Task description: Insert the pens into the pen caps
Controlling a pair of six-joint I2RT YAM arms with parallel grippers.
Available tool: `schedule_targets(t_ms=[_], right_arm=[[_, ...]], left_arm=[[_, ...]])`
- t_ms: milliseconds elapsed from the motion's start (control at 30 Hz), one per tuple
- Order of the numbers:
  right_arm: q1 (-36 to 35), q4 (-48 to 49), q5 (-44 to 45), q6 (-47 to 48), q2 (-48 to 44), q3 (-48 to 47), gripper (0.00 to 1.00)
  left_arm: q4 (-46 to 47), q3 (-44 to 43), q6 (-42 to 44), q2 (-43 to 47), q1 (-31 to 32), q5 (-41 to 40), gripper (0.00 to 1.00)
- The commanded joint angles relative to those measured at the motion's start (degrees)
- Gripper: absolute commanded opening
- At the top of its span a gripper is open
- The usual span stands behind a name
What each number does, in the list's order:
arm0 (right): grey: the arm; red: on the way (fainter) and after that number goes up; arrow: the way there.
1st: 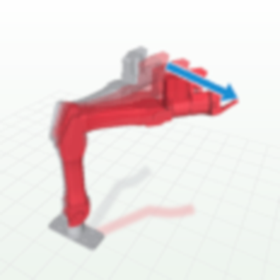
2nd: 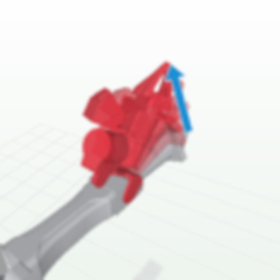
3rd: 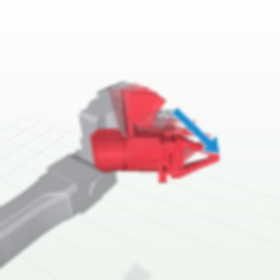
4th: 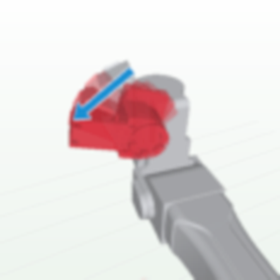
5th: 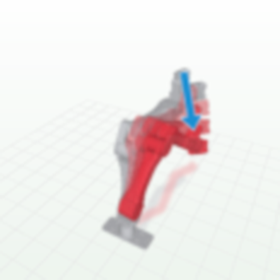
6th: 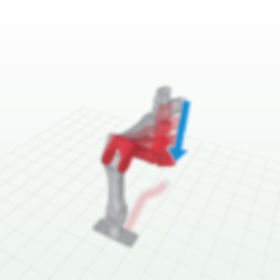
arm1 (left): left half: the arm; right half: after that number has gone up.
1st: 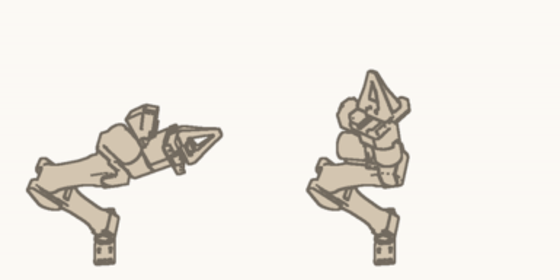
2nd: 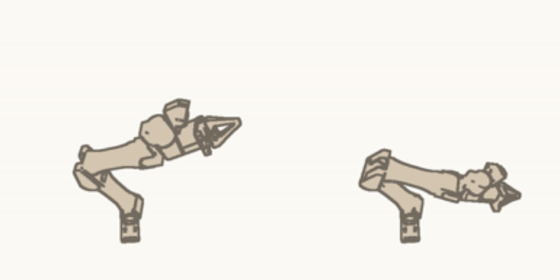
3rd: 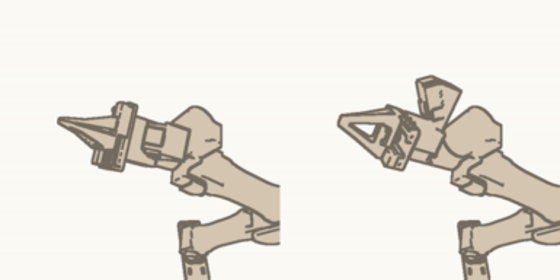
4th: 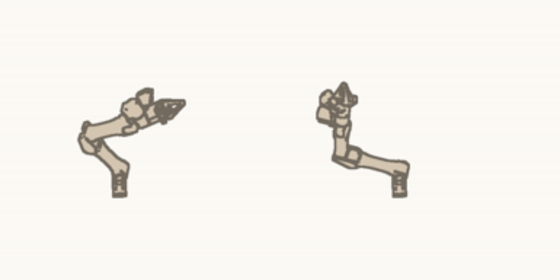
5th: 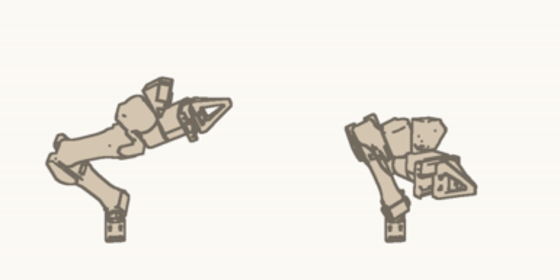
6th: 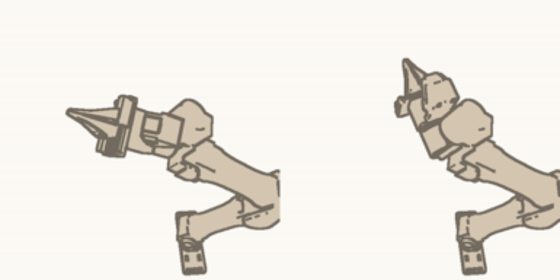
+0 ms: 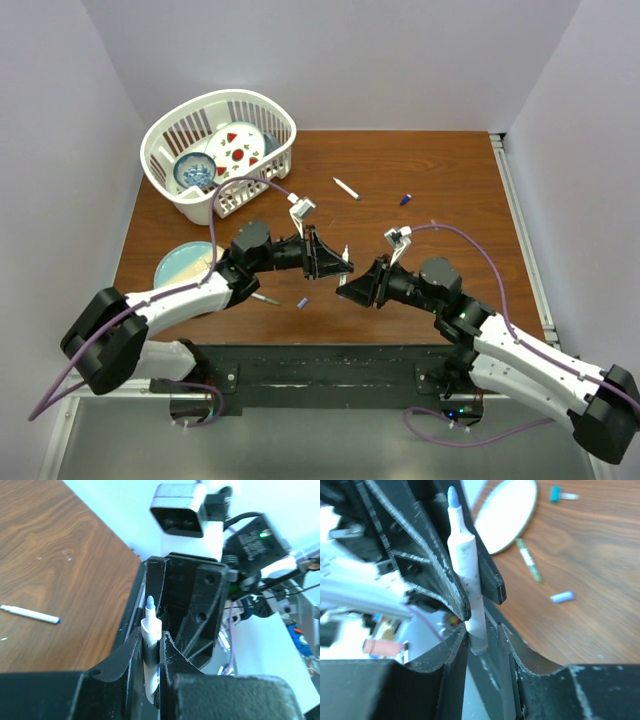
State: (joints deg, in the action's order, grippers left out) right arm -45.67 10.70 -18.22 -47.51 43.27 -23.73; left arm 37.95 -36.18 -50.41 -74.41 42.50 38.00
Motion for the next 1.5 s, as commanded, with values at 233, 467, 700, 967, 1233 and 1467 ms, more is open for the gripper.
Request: schedule_targets(t_ms=[233,467,700,967,1233,1467], right_arm=[[-0.21,18.04,-5.69,-1.62,0.93,4.21,0.29],[-0.21,23.57,-7.71,-2.41,4.10,4.65,0.05],[-0.12,20.80,-3.86,-2.43,-1.23,6.85,0.00],[-0.12,-0.57,13.79,2.85,-17.32,6.41,0.00],[-0.12,-14.82,21.47,4.62,-27.88,3.95,0.00],[-0.12,-19.04,22.35,5.06,-28.41,3.16,0.00]], left_arm=[[16.36,4.37,-9.97,2.34,0.04,4.63,0.00],[19.79,4.98,-12.95,1.20,0.13,5.16,0.00],[4.10,1.92,-3.58,5.23,-0.14,3.76,0.69],[-47.53,-11.44,25.17,7.35,-0.31,-16.75,0.78],[-65.80,-16.81,33.71,1.30,0.39,-34.65,0.67],[-71.78,-20.41,33.71,-10.39,7.06,-40.71,0.51]])
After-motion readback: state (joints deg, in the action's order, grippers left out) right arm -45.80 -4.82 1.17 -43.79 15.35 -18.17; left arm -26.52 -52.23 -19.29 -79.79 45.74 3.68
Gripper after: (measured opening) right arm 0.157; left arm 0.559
